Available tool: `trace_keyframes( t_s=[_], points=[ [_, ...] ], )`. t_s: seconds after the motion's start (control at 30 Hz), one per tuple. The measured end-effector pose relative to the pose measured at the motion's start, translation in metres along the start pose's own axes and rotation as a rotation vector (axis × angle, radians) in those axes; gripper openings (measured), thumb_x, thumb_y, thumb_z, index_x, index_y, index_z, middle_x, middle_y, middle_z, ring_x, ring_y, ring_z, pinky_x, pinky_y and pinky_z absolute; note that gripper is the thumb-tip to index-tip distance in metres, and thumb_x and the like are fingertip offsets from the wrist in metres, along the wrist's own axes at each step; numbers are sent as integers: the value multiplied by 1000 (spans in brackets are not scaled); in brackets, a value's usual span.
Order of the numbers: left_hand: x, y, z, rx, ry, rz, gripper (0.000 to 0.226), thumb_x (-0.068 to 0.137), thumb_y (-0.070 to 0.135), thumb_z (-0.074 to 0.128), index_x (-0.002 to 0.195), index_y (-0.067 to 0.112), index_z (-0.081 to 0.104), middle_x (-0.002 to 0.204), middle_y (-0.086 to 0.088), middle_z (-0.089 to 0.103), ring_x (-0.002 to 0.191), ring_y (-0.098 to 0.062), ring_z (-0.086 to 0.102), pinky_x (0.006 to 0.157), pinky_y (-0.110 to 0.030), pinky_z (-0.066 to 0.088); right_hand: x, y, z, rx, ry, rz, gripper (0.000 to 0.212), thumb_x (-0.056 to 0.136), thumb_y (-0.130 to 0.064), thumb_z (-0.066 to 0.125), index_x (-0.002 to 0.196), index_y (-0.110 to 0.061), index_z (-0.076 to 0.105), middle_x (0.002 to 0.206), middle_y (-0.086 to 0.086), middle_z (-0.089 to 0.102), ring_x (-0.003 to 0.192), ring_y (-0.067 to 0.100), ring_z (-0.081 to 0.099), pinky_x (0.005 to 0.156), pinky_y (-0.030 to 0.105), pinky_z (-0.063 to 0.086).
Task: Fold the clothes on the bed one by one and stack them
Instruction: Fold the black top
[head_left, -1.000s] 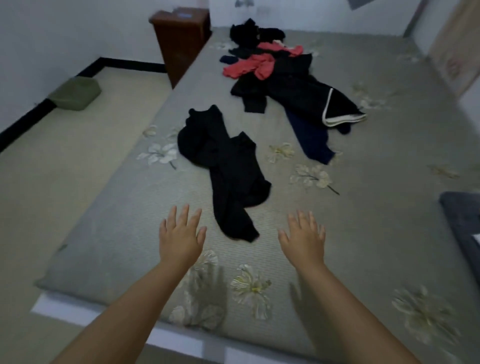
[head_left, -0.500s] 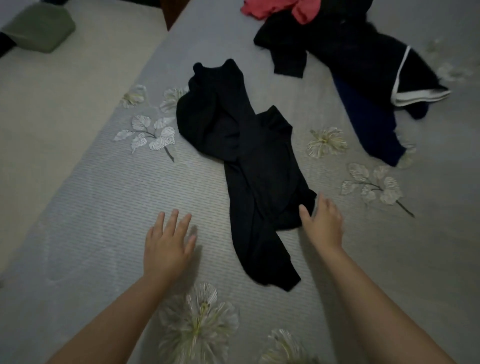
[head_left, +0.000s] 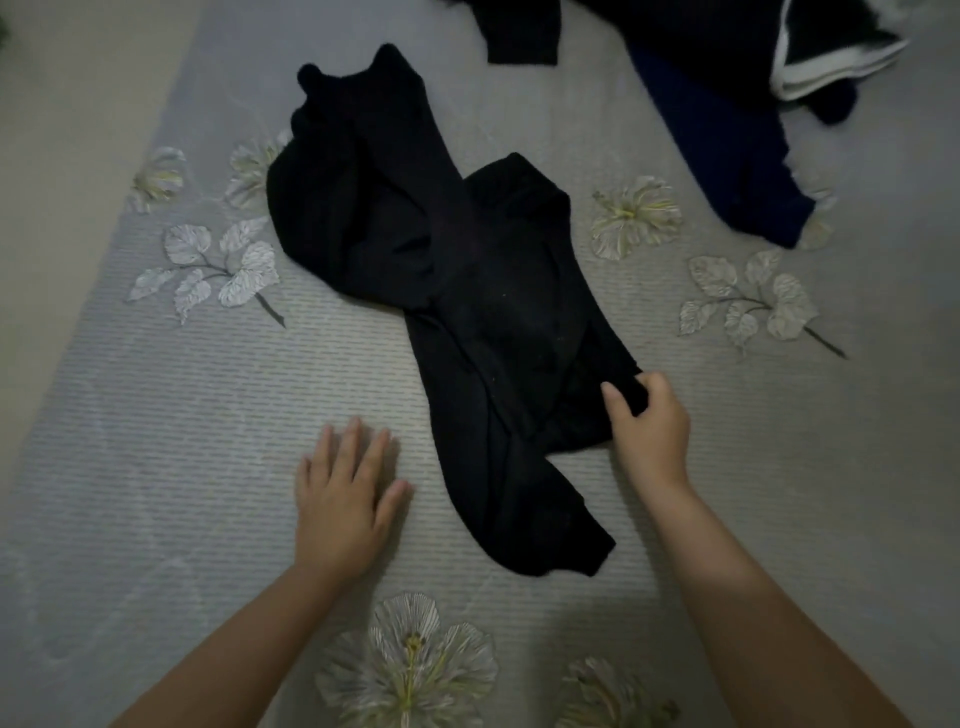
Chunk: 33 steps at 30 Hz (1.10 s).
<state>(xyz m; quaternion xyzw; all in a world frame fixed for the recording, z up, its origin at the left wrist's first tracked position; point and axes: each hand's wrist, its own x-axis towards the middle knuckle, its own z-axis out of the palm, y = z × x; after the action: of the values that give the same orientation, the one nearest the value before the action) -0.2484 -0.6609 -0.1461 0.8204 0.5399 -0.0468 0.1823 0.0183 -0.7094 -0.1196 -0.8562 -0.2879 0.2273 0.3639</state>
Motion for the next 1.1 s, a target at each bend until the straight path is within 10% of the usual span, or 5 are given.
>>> trace_keyframes(
  t_s=[0.2, 0.43, 0.63, 0.87, 1.1],
  points=[
    [96, 104, -45, 43, 177, 391, 53, 89, 42, 35, 128, 10, 52, 135, -19, 48, 127, -45, 37, 98, -55, 36, -72, 18, -17, 83, -42, 87, 39, 89, -12, 54, 127, -15, 44, 113, 2, 55, 105, 18, 53, 85, 27, 42],
    [85, 172, -15, 459, -256, 611, 46, 97, 44, 27, 116, 14, 57, 131, -6, 49, 131, -23, 33, 113, -44, 5, -137, 76, -63, 124, 57, 296, 55, 88, -6, 57, 138, -8, 35, 139, 9, 43, 119, 13, 41, 96, 21, 31],
    [34, 128, -30, 122, 61, 967, 40, 84, 40, 36, 65, 9, 52, 51, -5, 53, 46, -24, 54, 37, -24, 37, -138, 103, -107, -77, 111, 310, 53, 87, -4, 57, 137, -5, 37, 129, 21, 53, 119, 30, 51, 95, 27, 36],
    [-13, 102, -58, 534, -816, 751, 35, 93, 40, 42, 93, 14, 65, 102, -3, 65, 94, -17, 58, 61, -16, 34, -147, 112, -118, -144, 188, 440, 56, 91, -13, 51, 142, -10, 28, 130, 23, 50, 117, 34, 50, 95, 38, 39],
    [35, 177, -65, -8, -88, 626, 24, 94, 22, 46, 99, 5, 61, 87, -14, 64, 83, -29, 58, 66, -32, 41, -159, 112, -85, 44, 269, 557, 67, 92, -20, 52, 146, -11, 14, 148, 13, 29, 132, 29, 35, 107, 37, 31]
  ],
)
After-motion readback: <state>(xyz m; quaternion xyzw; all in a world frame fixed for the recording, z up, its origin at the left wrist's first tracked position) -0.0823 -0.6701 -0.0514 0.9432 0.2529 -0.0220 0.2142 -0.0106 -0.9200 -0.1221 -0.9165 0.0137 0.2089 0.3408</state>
